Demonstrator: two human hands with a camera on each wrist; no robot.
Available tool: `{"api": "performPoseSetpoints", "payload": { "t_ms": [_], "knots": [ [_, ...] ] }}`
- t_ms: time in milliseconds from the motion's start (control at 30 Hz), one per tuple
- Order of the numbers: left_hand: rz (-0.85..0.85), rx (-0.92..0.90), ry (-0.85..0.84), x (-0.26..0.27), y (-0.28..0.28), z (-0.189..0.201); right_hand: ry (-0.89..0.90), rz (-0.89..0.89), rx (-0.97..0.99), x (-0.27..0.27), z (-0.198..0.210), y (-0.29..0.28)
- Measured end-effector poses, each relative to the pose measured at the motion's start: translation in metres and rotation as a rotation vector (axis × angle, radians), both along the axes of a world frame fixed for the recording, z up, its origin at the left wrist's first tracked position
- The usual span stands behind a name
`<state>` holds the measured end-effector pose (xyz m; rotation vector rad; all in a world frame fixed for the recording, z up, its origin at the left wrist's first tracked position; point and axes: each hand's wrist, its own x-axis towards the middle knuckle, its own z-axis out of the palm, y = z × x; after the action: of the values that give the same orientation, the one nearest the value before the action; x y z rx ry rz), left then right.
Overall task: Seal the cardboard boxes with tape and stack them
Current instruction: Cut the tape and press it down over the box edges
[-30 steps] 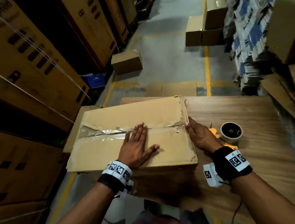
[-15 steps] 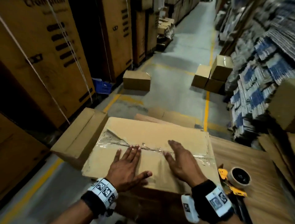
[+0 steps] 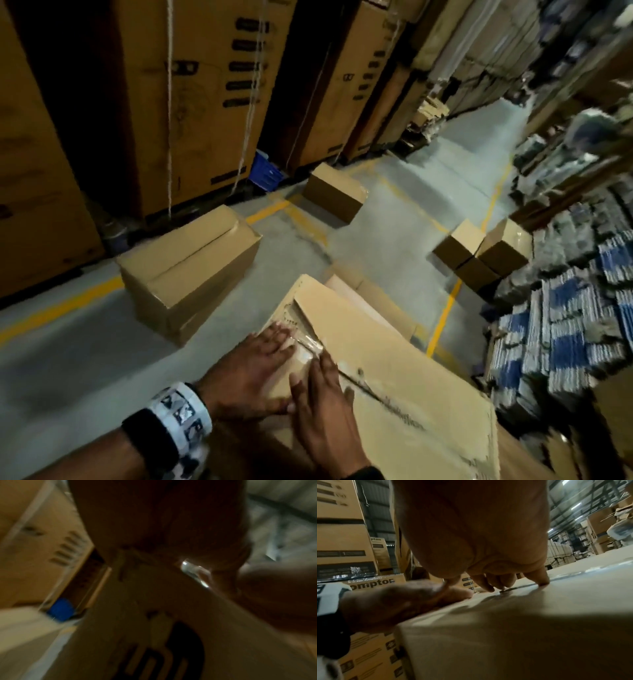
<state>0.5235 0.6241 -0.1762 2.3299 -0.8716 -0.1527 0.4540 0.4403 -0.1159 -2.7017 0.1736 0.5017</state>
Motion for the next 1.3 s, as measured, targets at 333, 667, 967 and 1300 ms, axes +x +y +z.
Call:
{"api": "performPoseSetpoints", "payload": {
  "t_ms": [333,667,967,1300],
  "knots": [
    [0.465,-1.033,0.703,0.042,0.041,-0.017,0.102,0.120,-0.117,0.041,-0.012,0.058],
    [0.182,-0.835,1.176,0.024,0.030,-0.075,0.115,0.137,-0.277,0.034,-0.026,0.072],
    [0.199,-0.657,0.804,0.027,0.018,-0.043,0.021,0.154,-0.284,0.034,-0.034,0.067],
    [0.291,-0.045,0.073,0.015,0.029,0.013,-0.168,0.102,0.057,0.026,-0.022,0.022]
  ]
}}
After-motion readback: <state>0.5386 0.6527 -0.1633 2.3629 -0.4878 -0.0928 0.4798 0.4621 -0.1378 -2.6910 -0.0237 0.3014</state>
